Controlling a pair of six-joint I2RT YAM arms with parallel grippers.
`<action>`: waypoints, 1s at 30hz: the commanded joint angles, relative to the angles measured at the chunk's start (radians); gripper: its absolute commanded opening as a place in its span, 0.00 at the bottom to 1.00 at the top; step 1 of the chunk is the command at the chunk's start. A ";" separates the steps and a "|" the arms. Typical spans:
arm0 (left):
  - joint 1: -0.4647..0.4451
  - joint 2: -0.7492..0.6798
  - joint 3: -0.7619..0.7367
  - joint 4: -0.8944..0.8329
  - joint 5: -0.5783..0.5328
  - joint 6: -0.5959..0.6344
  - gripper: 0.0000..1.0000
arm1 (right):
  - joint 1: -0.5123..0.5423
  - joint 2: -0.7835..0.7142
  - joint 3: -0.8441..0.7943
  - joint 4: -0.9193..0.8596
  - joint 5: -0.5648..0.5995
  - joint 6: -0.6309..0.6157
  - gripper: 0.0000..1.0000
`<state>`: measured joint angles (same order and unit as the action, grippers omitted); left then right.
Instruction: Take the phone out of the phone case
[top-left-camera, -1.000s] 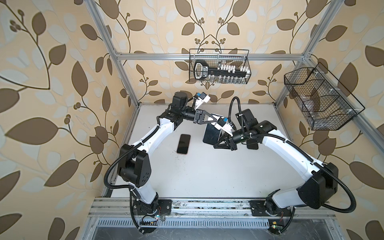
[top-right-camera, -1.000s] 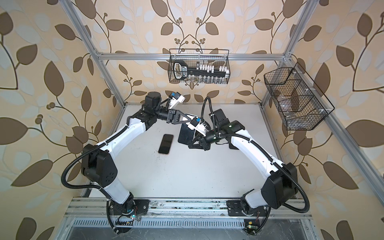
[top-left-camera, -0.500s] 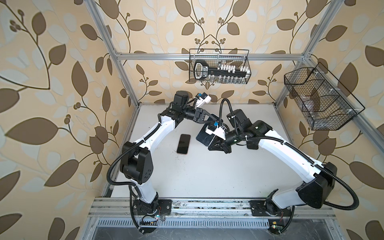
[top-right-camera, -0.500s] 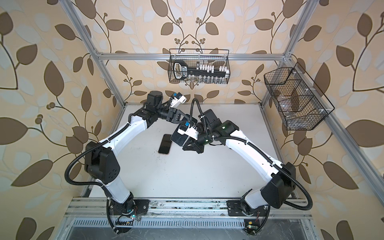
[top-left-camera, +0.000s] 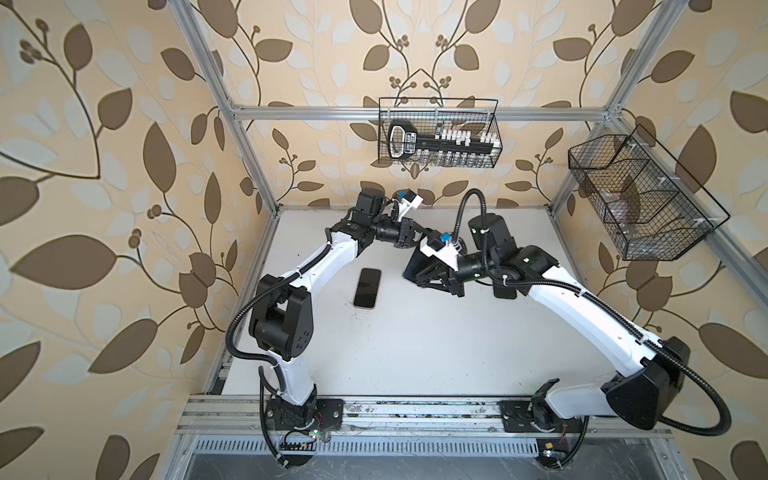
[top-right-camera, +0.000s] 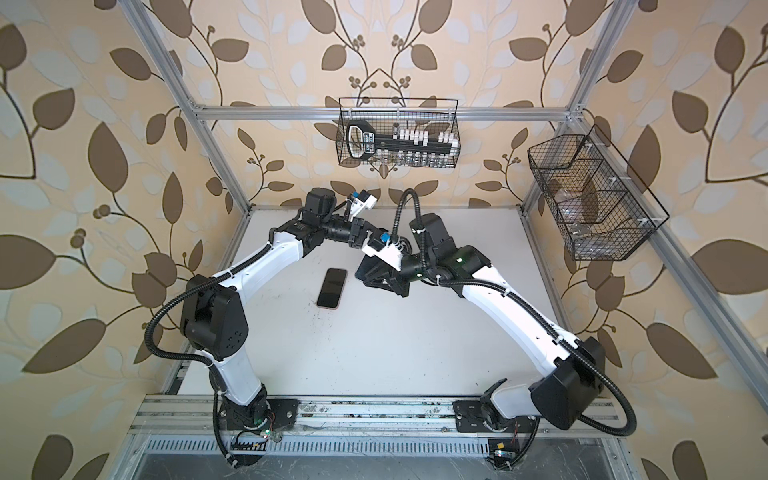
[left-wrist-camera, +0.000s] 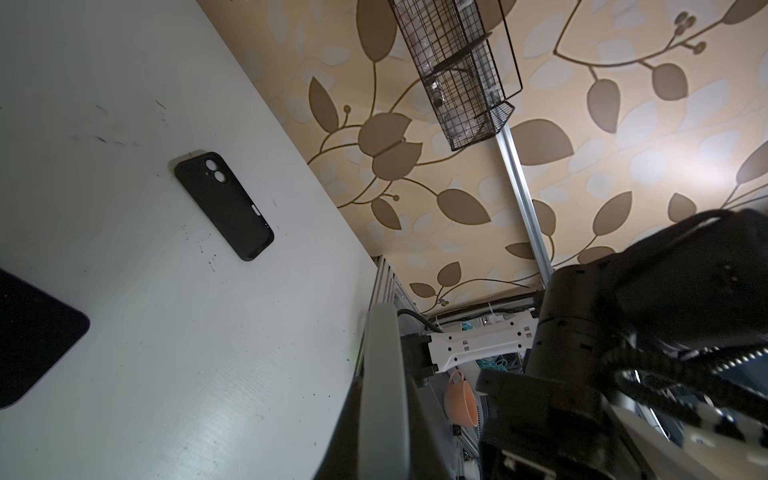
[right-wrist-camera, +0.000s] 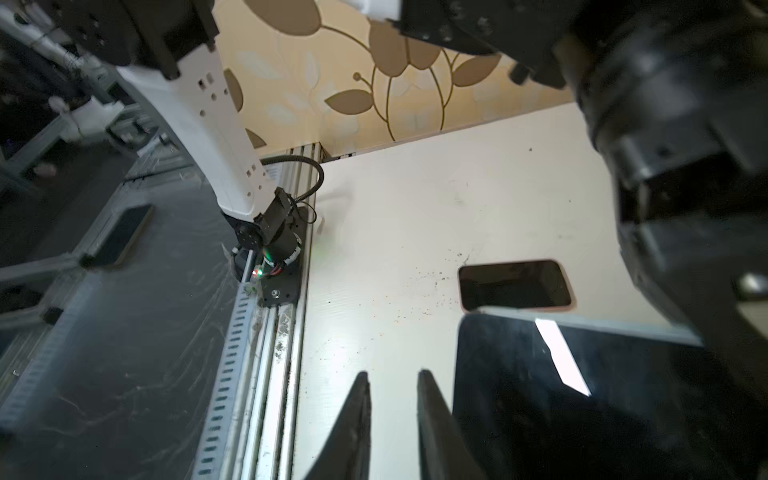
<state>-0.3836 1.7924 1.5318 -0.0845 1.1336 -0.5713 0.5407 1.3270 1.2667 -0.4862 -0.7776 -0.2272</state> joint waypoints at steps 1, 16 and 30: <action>0.041 -0.098 -0.029 0.174 -0.169 -0.225 0.00 | -0.058 -0.105 -0.152 0.313 -0.056 0.252 0.48; 0.005 -0.540 -0.654 0.729 -0.801 -0.800 0.00 | -0.160 -0.276 -0.630 0.943 0.274 1.094 0.76; -0.065 -0.598 -0.744 0.846 -0.887 -0.882 0.00 | 0.033 -0.215 -0.669 1.151 0.374 1.163 0.75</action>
<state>-0.4458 1.2217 0.7742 0.6186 0.2771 -1.4158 0.5575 1.1027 0.6140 0.5888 -0.4442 0.9081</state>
